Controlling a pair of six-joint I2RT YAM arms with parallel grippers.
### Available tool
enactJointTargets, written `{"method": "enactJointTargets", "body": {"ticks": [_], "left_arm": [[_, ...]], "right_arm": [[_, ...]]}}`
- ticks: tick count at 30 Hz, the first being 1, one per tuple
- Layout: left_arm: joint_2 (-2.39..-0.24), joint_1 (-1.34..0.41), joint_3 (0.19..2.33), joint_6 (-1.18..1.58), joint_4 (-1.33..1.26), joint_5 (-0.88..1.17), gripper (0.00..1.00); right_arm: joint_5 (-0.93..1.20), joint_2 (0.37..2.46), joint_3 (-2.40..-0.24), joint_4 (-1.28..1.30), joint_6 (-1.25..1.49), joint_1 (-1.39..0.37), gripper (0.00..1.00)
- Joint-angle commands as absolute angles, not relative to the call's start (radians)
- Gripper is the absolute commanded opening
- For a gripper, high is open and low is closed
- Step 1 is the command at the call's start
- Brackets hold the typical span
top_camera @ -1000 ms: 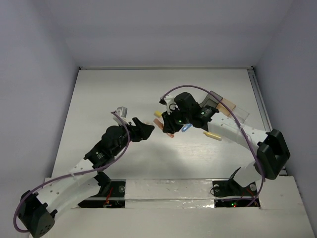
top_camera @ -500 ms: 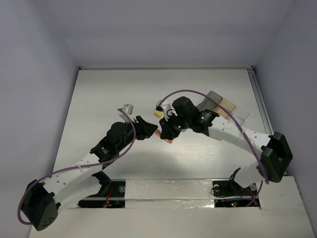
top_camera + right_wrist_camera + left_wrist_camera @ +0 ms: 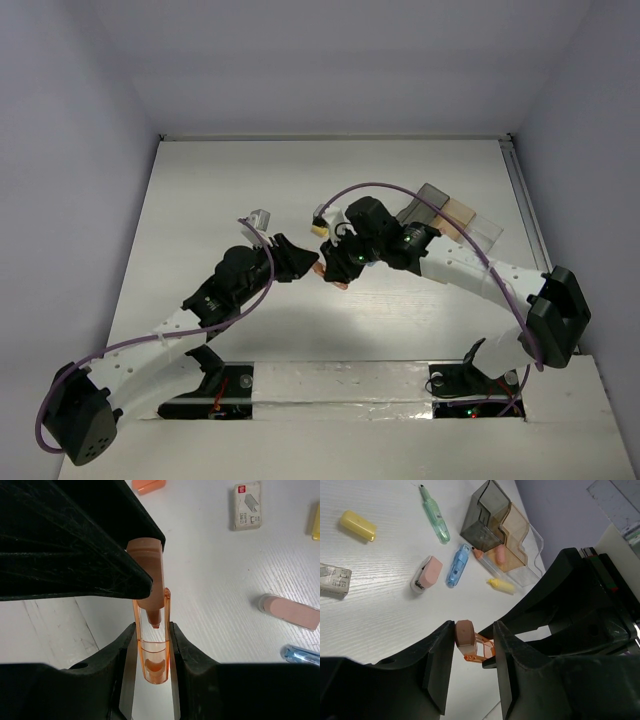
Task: Sort the stationery into containers
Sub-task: Pick up the pen from the center of the board.
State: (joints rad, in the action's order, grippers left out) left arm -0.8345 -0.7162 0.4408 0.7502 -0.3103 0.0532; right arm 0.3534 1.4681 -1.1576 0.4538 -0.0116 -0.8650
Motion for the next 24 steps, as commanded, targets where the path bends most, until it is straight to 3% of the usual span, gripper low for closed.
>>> {"method": "enactJointTargets", "body": {"ticks": [1, 11, 15, 24], "left_arm": [[-0.821, -0.713, 0.474, 0.741, -0.357, 0.083, 0.33], [-0.822, -0.704, 0.471, 0.736, -0.373, 0.107, 0.24], [-0.793, -0.695, 0.462, 0.75, -0.385, 0.092, 0.0], [-0.657, -0.686, 0.393, 0.836, -0.448, 0.038, 0.0]], "right_arm": [[0.333, 1.431, -1.21, 0.446, -0.032, -0.873, 0.11], [0.333, 1.384, -1.23, 0.46, -0.04, -0.873, 0.09], [0.327, 1.379, -1.233, 0.479, -0.048, -0.882, 0.08], [0.264, 1.312, -1.169, 0.382, -0.034, -0.882, 0.1]]}}
